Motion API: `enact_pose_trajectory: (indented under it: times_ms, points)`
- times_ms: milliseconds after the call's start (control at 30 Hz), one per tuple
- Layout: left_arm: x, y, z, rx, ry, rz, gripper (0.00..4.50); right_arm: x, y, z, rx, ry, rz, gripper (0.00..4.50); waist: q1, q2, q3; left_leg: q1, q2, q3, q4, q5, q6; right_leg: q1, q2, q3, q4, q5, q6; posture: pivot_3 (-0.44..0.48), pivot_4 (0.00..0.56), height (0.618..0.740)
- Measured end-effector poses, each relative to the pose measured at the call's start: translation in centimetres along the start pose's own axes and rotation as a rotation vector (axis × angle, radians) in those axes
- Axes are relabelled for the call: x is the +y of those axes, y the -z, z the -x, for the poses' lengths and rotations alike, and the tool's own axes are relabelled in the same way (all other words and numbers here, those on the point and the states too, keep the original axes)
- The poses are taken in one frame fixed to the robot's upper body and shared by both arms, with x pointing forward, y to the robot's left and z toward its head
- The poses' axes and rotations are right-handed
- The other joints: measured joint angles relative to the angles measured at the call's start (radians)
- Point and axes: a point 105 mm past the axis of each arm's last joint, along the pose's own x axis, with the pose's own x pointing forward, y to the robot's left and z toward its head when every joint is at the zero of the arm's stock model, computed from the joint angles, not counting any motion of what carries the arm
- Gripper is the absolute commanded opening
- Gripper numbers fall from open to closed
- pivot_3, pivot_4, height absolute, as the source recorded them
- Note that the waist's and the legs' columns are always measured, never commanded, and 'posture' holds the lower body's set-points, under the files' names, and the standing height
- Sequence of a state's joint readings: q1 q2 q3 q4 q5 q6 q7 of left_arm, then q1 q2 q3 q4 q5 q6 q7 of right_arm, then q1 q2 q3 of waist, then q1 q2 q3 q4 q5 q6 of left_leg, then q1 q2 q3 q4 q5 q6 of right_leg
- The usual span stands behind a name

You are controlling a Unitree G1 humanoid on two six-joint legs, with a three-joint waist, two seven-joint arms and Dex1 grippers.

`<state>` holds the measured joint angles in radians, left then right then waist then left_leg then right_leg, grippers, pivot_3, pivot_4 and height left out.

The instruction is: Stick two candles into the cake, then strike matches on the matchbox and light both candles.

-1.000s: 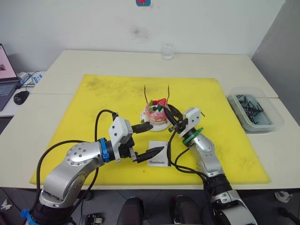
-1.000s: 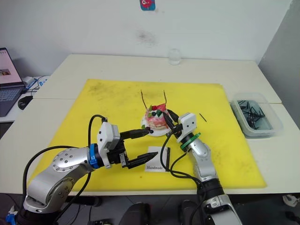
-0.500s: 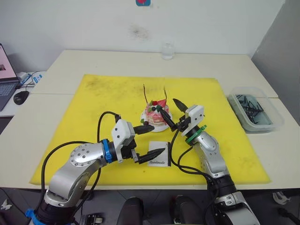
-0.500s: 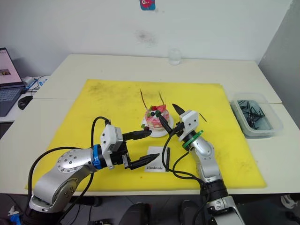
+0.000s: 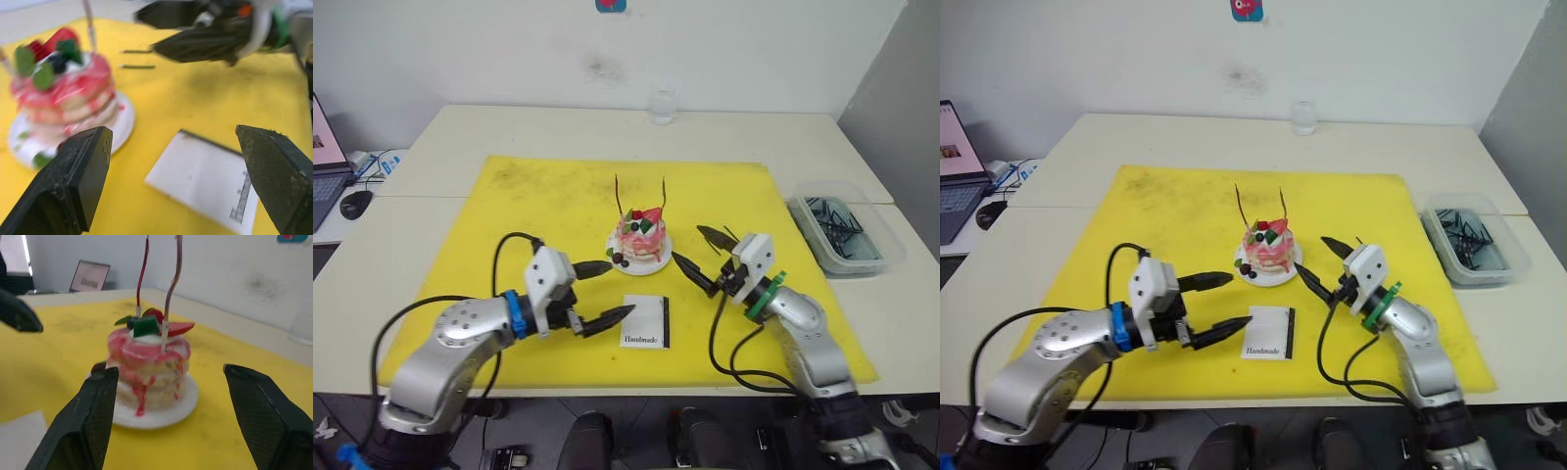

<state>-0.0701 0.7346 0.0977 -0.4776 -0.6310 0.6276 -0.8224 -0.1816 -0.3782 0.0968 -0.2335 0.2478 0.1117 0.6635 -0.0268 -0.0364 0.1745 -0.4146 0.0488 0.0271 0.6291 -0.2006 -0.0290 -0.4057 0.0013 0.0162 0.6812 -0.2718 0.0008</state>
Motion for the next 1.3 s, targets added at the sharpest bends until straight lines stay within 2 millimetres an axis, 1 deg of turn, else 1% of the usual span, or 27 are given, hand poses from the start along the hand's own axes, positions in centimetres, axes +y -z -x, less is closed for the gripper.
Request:
enact_pose_trajectory:
  times_ms: [67, 100, 167, 200, 267, 300, 333, 367, 400, 500, 700, 767, 867, 967, 1100, 1200, 1300]
  points:
    - [0.4, 1.0, 1.4, 0.085, 0.015, 0.173, 4.5, 0.5, -0.4, 0.7, 0.044, -0.062, -0.005, 3.16, -0.001, 0.0, 0.0, 0.0, 0.0, 0.0, 0.0, 0.0, 0.0, 0.0, 0.0, -0.001, 0.0, 0.0, 0.0, 0.0, 0.15, 0.74]
    - [0.2, 1.4, 2.1, 0.129, 0.041, 0.26, 4.5, 0.9, -0.5, 1.2, 0.071, -0.101, -0.011, 2.98, -0.001, 0.0, 0.0, 0.0, 0.0, 0.0, 0.0, 0.0, 0.0, 0.0, 0.0, -0.001, 0.0, 0.0, 0.0, 0.0, 0.15, 0.74]
    - [-0.3, 1.4, 3.1, 0.164, 0.084, 0.403, 4.5, 1.4, -0.4, 2.0, 0.128, -0.158, -0.029, 2.34, -0.001, 0.0, 0.001, 0.0, 0.0, 0.0, 0.0, 0.0, 0.0, 0.0, -0.001, -0.001, -0.001, -0.001, -0.001, 0.0, 0.15, 0.74]
    - [-0.8, 1.1, 3.2, 0.169, 0.125, 0.485, 4.5, 1.6, -0.2, 2.6, 0.174, -0.192, -0.041, 1.91, 0.001, 0.0, 0.001, -0.001, -0.001, 0.0, 0.0, 0.0, 0.0, 0.0, -0.002, -0.001, -0.001, -0.001, 0.0, 0.0, 0.15, 0.74]
    - [-1.6, 0.6, 3.0, 0.183, 0.18, 0.57, 4.5, 1.8, -0.1, 3.0, 0.223, -0.225, -0.044, 1.28, 0.002, -0.001, 0.001, -0.001, -0.002, 0.0, 0.0, 0.0, 0.0, 0.0, -0.002, -0.001, -0.001, -0.001, 0.0, 0.0, 0.15, 0.74]
    - [-1.9, 0.3, 2.8, 0.189, 0.205, 0.612, 4.5, 1.8, 0.1, 3.3, 0.253, -0.242, -0.041, 0.86, 0.003, -0.001, 0.001, -0.001, -0.002, 0.0, 0.001, 0.0, 0.0, 0.0, -0.003, -0.001, -0.001, 0.0, 0.001, 0.0, 0.15, 0.74]
    - [-2.0, 0.0, 2.4, 0.185, 0.219, 0.643, 4.5, 1.8, 0.3, 3.5, 0.282, -0.249, -0.038, 0.57, 0.003, -0.001, 0.001, -0.001, -0.002, 0.0, 0.001, 0.0, 0.0, 0.001, -0.003, -0.001, -0.001, 0.0, 0.001, 0.0, 0.15, 0.74]
    - [-2.0, -0.1, 1.9, 0.186, 0.227, 0.67, 4.5, 1.8, 0.5, 3.7, 0.308, -0.252, -0.035, 0.1, 0.003, -0.002, 0.001, -0.001, -0.002, 0.0, 0.001, 0.0, 0.0, 0.001, -0.003, -0.001, -0.001, 0.0, 0.001, 0.0, 0.15, 0.74]
    - [-2.0, 0.0, 1.5, 0.19, 0.229, 0.692, 4.5, 1.8, 0.7, 3.8, 0.324, -0.258, -0.036, 0.04, 0.003, -0.002, 0.001, -0.001, -0.002, 0.0, 0.001, 0.0, 0.0, 0.001, -0.003, -0.001, -0.001, 0.0, 0.001, 0.0, 0.15, 0.74]
    - [-2.1, 0.8, 0.1, 0.224, 0.233, 0.775, 4.5, 2.3, 1.5, 4.1, 0.382, -0.293, -0.038, 0.04, 0.003, -0.002, 0.001, -0.001, -0.002, -0.001, 0.001, 0.0, 0.0, 0.0, -0.002, -0.001, -0.001, 0.0, 0.001, 0.0, 0.15, 0.74]
    - [-2.2, 2.3, -1.7, 0.291, 0.204, 0.843, 4.5, 2.8, 2.1, 4.1, 0.433, -0.32, -0.023, 0.04, 0.0, -0.002, 0.001, -0.001, -0.002, 0.0, 0.0, 0.0, 0.0, 0.0, -0.002, 0.0, -0.001, 0.0, 0.001, 0.0, 0.15, 0.74]
    - [-2.2, 2.6, -2.2, 0.296, 0.199, 0.859, 4.5, 3.0, 2.2, 4.0, 0.441, -0.328, -0.019, 0.04, 0.001, -0.002, 0.001, -0.001, -0.002, -0.001, 0.0, 0.0, 0.0, 0.0, -0.002, -0.001, -0.001, 0.0, 0.001, 0.0, 0.15, 0.74]
    - [-2.1, 2.5, -2.8, 0.293, 0.198, 0.866, 4.5, 3.0, 2.3, 3.9, 0.461, -0.341, -0.002, 0.04, 0.002, -0.002, 0.001, -0.001, -0.003, -0.001, 0.001, 0.0, 0.0, 0.001, -0.002, 0.0, -0.001, 0.0, 0.002, 0.0, 0.15, 0.74]
    - [-2.2, 2.6, -3.4, 0.284, 0.199, 0.882, 4.5, 3.6, 2.7, 3.8, 0.485, -0.365, -0.001, 0.04, 0.004, -0.003, 0.001, -0.001, -0.004, 0.0, 0.001, 0.0, 0.0, 0.001, -0.003, 0.0, -0.001, 0.0, 0.002, 0.0, 0.15, 0.74]
    - [-2.3, 2.6, -3.9, 0.277, 0.195, 0.887, 4.5, 4.0, 3.0, 3.1, 0.501, -0.384, 0.009, 0.04, 0.01, -0.003, 0.001, -0.001, -0.004, 0.0, 0.001, 0.0, 0.0, 0.001, -0.003, 0.0, -0.001, 0.001, 0.002, 0.0, 0.15, 0.74]
    - [-2.4, 2.6, -4.0, 0.274, 0.195, 0.89, 4.5, 4.1, 3.7, 2.5, 0.523, -0.382, 0.008, 0.04, 0.016, -0.003, 0.001, -0.001, -0.004, 0.0, 0.002, 0.0, 0.0, 0.001, -0.003, 0.0, -0.001, 0.001, 0.002, 0.0, 0.15, 0.74]
    - [-2.4, 2.7, -4.1, 0.275, 0.19, 0.891, 4.5, 4.2, 3.9, 2.0, 0.532, -0.394, 0.025, 0.04, 0.02, -0.003, 0.001, -0.001, -0.004, 0.0, 0.002, 0.0, 0.0, 0.001, -0.003, 0.0, -0.001, 0.001, 0.002, 0.0, 0.15, 0.74]
